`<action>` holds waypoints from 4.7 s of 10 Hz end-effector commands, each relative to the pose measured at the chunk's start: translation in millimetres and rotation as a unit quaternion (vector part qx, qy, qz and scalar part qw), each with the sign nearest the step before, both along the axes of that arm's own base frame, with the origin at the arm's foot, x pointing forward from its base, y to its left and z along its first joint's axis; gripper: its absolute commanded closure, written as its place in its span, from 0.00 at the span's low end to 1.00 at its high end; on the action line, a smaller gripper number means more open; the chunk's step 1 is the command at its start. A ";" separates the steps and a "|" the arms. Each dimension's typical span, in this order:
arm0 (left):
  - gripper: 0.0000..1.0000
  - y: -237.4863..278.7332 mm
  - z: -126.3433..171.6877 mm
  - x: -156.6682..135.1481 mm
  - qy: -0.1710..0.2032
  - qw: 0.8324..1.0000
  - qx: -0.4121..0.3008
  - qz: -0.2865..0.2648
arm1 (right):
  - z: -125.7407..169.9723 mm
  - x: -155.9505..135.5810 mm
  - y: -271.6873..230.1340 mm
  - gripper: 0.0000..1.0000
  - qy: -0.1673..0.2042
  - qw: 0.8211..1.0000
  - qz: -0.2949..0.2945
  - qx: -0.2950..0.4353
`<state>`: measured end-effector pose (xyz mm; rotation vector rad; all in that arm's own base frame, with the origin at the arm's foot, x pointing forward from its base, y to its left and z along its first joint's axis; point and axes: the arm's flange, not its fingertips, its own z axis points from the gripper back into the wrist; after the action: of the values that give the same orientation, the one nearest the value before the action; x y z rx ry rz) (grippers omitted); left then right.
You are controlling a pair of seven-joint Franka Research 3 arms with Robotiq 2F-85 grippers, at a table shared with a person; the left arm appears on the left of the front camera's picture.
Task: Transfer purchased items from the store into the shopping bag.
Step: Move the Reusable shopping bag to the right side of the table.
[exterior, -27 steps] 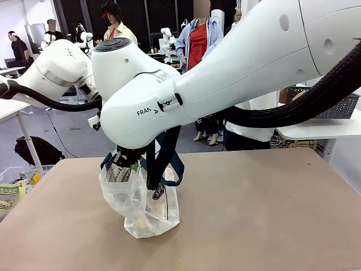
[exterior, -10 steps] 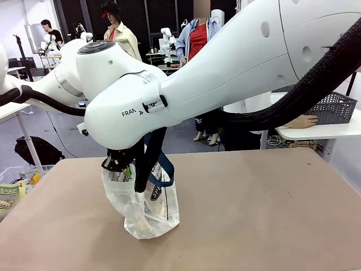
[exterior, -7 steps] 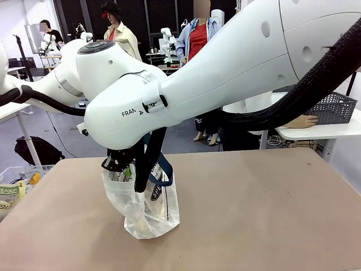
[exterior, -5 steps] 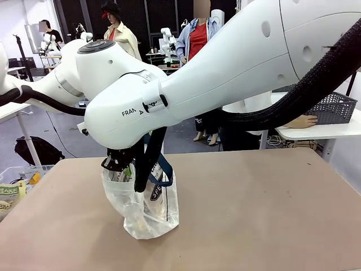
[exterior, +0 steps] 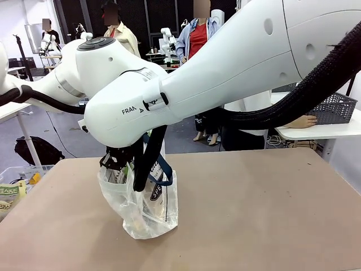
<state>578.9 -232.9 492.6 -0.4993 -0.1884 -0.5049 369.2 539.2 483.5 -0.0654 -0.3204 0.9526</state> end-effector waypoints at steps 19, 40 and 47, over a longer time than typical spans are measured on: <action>1.00 9.2 -0.3 0.6 -0.011 0.999 0.034 -0.008 | 143.2 62.7 -425.9 0.00 -0.095 0.728 -0.676 0.067; 1.00 91.8 126.1 134.8 -0.049 0.985 0.076 0.145 | 75.4 105.8 -480.3 0.00 -0.008 0.747 -0.656 0.106; 1.00 272.2 151.3 117.7 -0.020 0.927 0.106 0.360 | 75.4 105.8 -480.3 0.00 -0.008 0.747 -0.656 0.106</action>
<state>705.0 41.0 629.4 -0.2037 -0.3501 0.1337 477.7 58.1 560.8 -0.0536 -0.3016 -0.5000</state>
